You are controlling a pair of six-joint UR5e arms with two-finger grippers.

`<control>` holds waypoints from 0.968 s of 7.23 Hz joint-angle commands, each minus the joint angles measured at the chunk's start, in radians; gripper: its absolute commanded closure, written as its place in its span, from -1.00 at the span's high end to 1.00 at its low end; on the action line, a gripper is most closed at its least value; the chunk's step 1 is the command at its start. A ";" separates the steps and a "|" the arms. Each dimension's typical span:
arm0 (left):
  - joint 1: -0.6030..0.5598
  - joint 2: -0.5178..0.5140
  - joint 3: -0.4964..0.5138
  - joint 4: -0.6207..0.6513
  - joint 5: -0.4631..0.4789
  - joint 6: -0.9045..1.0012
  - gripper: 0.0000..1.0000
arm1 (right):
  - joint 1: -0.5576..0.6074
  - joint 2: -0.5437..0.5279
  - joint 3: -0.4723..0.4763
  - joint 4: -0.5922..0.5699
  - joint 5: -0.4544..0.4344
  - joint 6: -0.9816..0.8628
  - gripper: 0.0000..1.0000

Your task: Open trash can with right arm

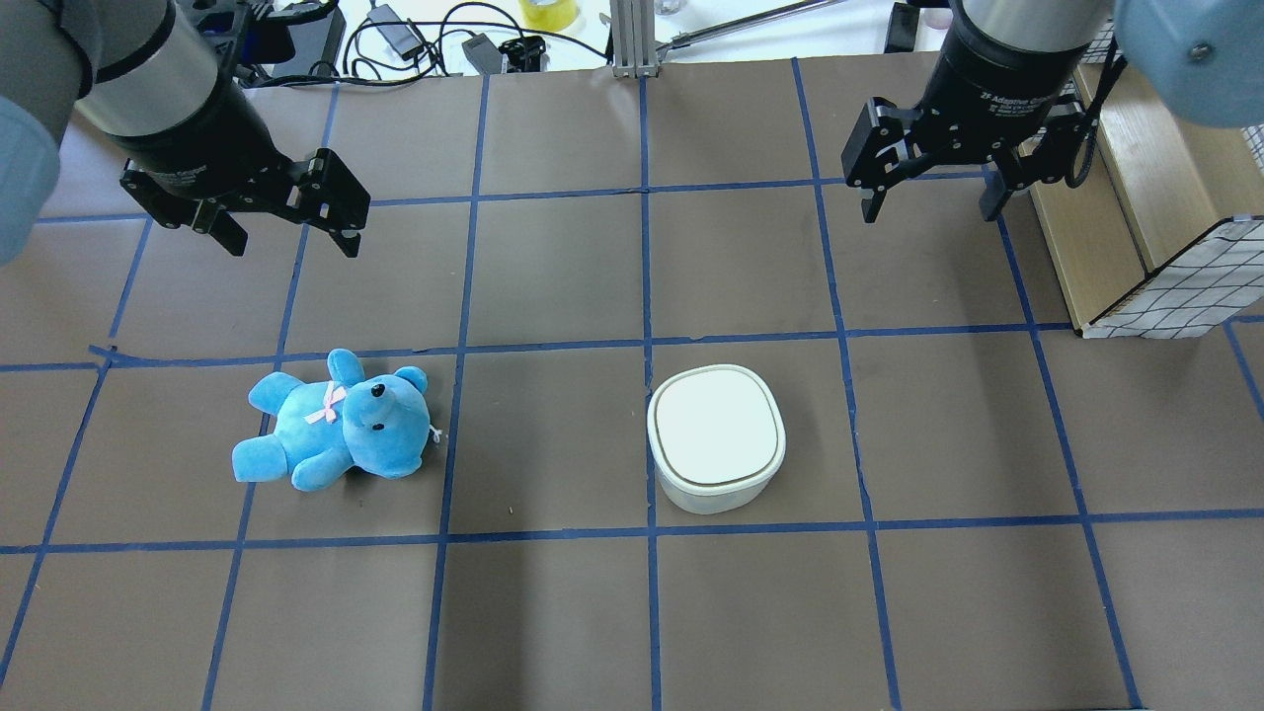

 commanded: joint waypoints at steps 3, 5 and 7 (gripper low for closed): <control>0.000 0.000 -0.002 0.000 0.000 0.000 1.00 | 0.000 0.000 0.000 0.000 0.001 0.000 1.00; 0.000 0.000 0.000 0.000 0.000 0.000 1.00 | 0.005 -0.005 0.000 0.002 0.012 0.029 1.00; 0.000 0.000 0.000 0.000 0.000 0.000 1.00 | 0.037 -0.014 0.011 0.000 0.024 0.125 1.00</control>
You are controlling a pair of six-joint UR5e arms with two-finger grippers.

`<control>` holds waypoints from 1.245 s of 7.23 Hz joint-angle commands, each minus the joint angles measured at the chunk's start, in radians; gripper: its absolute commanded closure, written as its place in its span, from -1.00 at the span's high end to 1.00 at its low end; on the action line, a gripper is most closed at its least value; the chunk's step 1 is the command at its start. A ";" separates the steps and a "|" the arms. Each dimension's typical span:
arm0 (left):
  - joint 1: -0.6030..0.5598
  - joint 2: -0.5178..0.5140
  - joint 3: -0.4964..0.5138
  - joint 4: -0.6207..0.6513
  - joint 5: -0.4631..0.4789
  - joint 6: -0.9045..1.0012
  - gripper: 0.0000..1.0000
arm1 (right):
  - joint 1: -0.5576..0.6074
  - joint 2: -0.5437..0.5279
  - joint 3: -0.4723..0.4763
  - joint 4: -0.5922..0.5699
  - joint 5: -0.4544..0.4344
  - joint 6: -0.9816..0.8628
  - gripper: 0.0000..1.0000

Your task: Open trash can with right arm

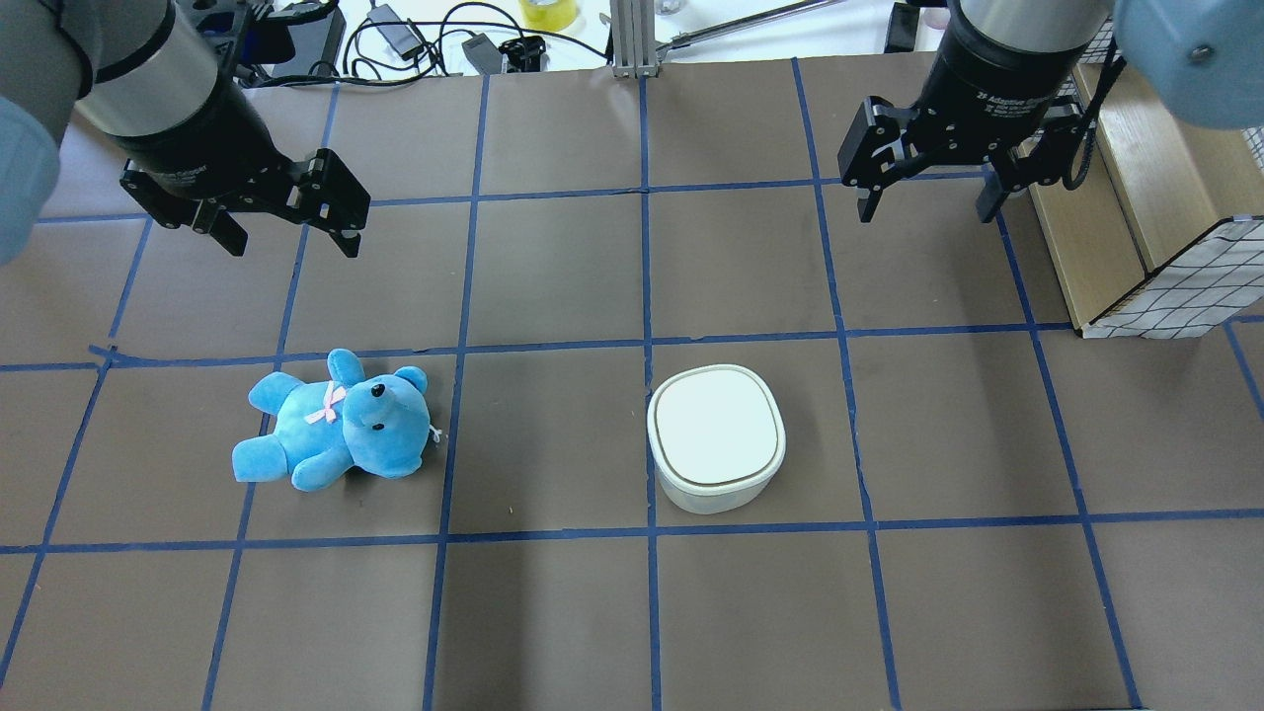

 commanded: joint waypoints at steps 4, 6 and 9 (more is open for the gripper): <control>0.000 0.000 0.000 0.000 0.000 0.000 1.00 | 0.185 0.004 0.045 -0.046 0.008 0.195 0.61; 0.000 0.000 0.000 0.000 0.000 0.000 1.00 | 0.250 0.004 0.082 -0.062 0.037 0.275 -0.24; 0.000 0.000 0.000 0.000 0.000 0.001 1.00 | 0.304 0.006 0.142 -0.153 0.072 0.375 -1.00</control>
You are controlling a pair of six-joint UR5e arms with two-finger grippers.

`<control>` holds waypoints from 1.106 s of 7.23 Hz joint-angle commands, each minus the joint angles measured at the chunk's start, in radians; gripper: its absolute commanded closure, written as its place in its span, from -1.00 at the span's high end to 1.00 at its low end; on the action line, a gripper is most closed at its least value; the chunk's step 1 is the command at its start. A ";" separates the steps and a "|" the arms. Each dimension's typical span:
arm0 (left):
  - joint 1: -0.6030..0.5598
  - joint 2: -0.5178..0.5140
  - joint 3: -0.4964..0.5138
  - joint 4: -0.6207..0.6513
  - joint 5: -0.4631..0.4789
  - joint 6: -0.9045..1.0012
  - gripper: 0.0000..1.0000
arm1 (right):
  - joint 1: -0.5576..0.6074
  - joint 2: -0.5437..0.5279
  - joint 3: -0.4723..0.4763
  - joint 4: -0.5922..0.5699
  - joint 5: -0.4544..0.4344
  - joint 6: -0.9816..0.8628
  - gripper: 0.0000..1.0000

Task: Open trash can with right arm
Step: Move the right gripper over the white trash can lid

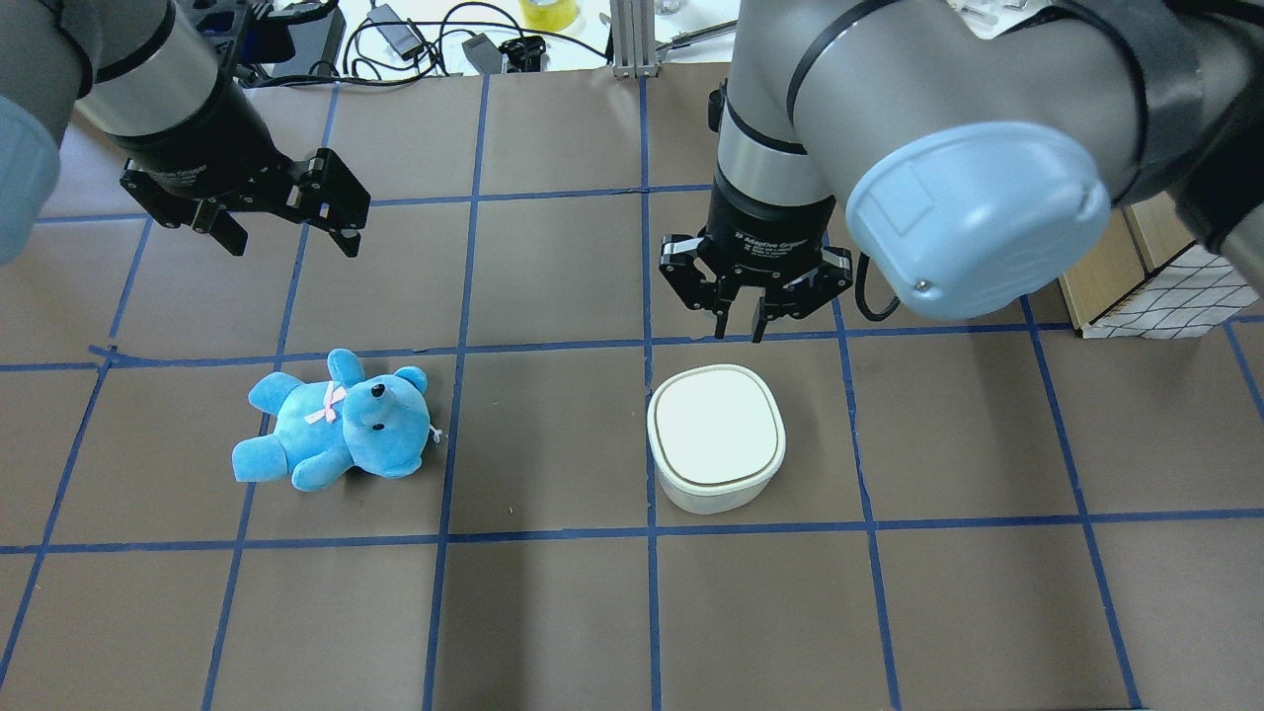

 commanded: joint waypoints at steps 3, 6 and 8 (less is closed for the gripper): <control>0.002 0.000 0.000 -0.001 0.000 0.000 1.00 | 0.025 0.000 0.189 -0.245 0.015 0.034 -1.00; 0.000 0.000 0.000 -0.001 0.000 0.000 1.00 | 0.023 0.000 0.250 -0.303 0.004 0.031 -1.00; 0.000 0.000 0.000 -0.001 0.000 0.000 1.00 | 0.023 -0.001 0.304 -0.312 0.010 0.030 -1.00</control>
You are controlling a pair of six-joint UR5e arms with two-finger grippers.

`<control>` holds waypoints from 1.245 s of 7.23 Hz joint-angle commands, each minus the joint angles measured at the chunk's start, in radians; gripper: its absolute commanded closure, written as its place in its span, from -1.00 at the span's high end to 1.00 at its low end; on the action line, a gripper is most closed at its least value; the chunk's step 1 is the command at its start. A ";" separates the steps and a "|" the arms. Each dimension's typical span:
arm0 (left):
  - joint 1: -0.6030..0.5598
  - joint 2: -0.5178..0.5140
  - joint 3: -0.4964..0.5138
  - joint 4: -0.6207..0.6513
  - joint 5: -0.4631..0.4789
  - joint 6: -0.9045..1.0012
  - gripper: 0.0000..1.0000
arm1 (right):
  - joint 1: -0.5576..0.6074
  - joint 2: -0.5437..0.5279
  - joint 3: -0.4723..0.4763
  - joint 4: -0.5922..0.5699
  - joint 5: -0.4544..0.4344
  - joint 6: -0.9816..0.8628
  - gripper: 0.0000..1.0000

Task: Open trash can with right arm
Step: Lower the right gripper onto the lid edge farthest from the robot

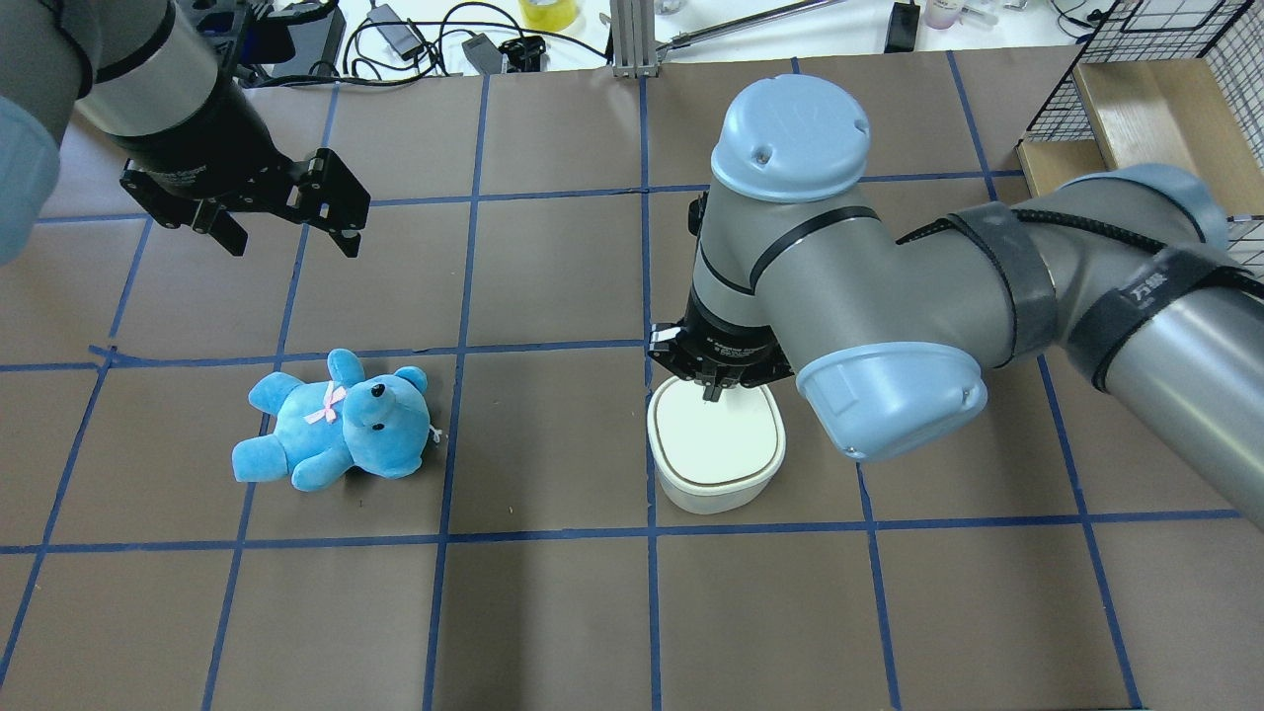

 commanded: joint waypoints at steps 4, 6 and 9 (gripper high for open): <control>0.000 0.000 0.000 0.000 0.000 0.000 1.00 | -0.005 0.000 0.059 -0.006 -0.004 -0.003 -1.00; 0.000 0.000 0.000 0.000 0.000 0.000 1.00 | -0.014 0.002 0.068 -0.003 -0.010 0.000 -1.00; 0.000 0.000 0.000 0.000 0.000 0.001 1.00 | -0.014 0.003 0.076 -0.005 -0.010 0.009 -1.00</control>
